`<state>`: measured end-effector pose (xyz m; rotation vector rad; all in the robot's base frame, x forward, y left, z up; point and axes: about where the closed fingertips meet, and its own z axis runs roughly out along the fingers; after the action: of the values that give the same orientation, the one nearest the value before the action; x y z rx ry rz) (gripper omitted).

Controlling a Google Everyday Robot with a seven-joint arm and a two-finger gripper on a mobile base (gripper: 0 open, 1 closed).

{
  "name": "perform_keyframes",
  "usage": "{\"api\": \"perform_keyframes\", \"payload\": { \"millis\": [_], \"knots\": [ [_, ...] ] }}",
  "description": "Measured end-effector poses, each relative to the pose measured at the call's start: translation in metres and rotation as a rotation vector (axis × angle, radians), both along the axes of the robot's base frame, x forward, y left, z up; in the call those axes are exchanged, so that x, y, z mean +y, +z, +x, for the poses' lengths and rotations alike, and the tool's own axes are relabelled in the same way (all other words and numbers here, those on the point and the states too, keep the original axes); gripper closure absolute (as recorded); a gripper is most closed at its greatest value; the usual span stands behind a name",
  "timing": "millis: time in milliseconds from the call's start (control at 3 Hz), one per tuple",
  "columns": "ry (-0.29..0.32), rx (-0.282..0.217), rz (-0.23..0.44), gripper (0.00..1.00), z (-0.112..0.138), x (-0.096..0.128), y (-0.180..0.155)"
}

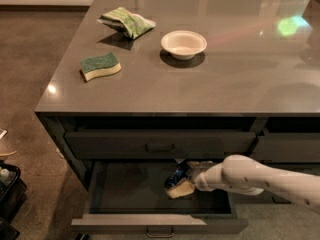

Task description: Pick pepsi can from middle drawer and place on counter

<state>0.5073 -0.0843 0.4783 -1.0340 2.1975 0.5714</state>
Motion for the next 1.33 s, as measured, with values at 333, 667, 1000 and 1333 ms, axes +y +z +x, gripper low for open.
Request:
{"api": "perform_keyframes", "payload": {
  "millis": [333,667,1000,1333],
  "knots": [
    [0.001,0.09,0.013,1.0,-0.031,-0.031,0.027],
    [-0.025,0.165,0.036,1.0,-0.06,-0.053,0.046],
    [-0.071,0.138,0.1,1.0,-0.078,-0.077,0.085],
    [-0.058,0.127,0.104,1.0,-0.074,-0.073,0.091]
  ]
}}
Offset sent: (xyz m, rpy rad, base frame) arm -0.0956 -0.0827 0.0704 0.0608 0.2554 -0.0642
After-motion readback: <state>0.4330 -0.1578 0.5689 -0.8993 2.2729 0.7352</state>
